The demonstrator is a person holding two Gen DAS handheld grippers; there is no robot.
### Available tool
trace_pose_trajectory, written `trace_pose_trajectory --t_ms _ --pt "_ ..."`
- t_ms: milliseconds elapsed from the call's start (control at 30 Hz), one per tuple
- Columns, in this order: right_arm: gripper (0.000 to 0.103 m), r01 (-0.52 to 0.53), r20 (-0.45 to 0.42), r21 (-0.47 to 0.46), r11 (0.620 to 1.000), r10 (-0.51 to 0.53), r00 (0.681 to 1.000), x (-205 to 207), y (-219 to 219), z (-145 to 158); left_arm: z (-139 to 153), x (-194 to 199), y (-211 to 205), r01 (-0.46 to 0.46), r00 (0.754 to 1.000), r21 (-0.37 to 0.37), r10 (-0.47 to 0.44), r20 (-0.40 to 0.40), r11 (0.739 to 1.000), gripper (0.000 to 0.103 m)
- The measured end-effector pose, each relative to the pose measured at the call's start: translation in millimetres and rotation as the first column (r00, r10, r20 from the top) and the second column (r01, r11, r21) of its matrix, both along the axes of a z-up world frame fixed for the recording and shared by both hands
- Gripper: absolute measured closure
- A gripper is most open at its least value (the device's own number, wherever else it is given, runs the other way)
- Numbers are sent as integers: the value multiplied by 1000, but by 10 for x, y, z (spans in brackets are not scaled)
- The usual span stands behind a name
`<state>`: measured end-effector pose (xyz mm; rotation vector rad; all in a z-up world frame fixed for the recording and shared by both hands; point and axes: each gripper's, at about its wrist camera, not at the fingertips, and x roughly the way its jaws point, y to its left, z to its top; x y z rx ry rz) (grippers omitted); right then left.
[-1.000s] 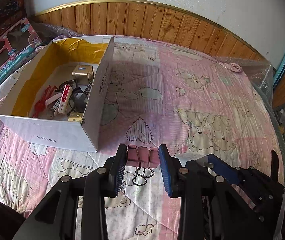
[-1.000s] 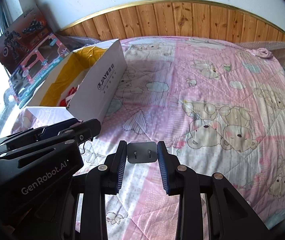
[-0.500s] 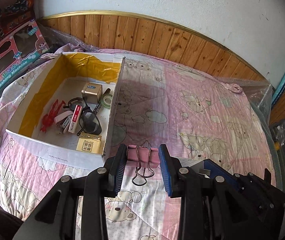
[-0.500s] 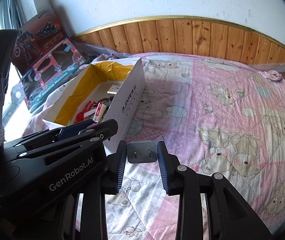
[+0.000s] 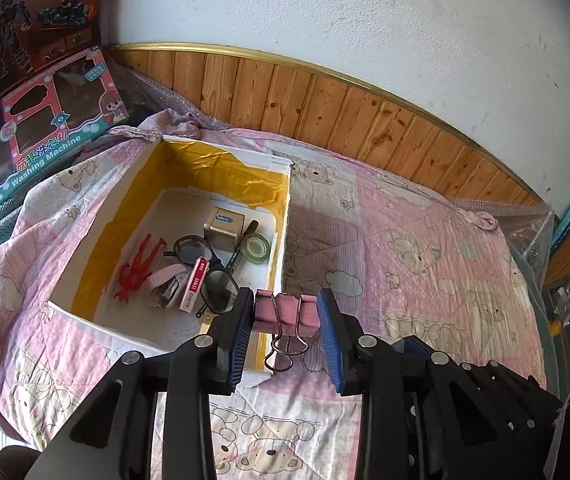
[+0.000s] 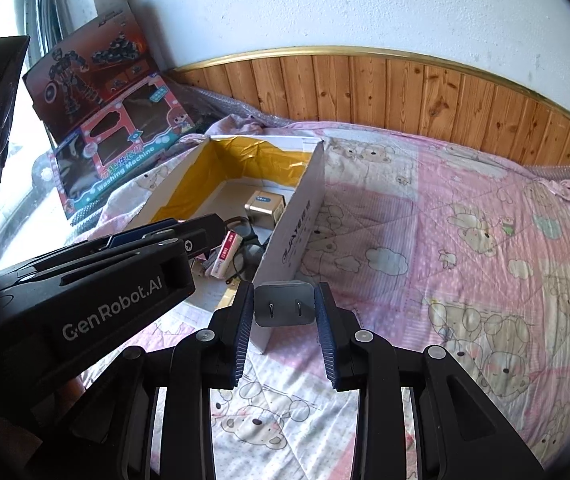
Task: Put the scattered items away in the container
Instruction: 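Carry the pink binder clip and white charger over the cardboard box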
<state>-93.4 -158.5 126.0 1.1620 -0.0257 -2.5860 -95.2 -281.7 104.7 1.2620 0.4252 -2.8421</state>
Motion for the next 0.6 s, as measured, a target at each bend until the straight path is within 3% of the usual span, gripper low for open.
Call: trace_pose_trajectory --t_ms 600 --pt "71 -103 -30 27 994 104 994 -476 -666 150 -11 -291 -900 -139 990 -17 139 3 990 69"
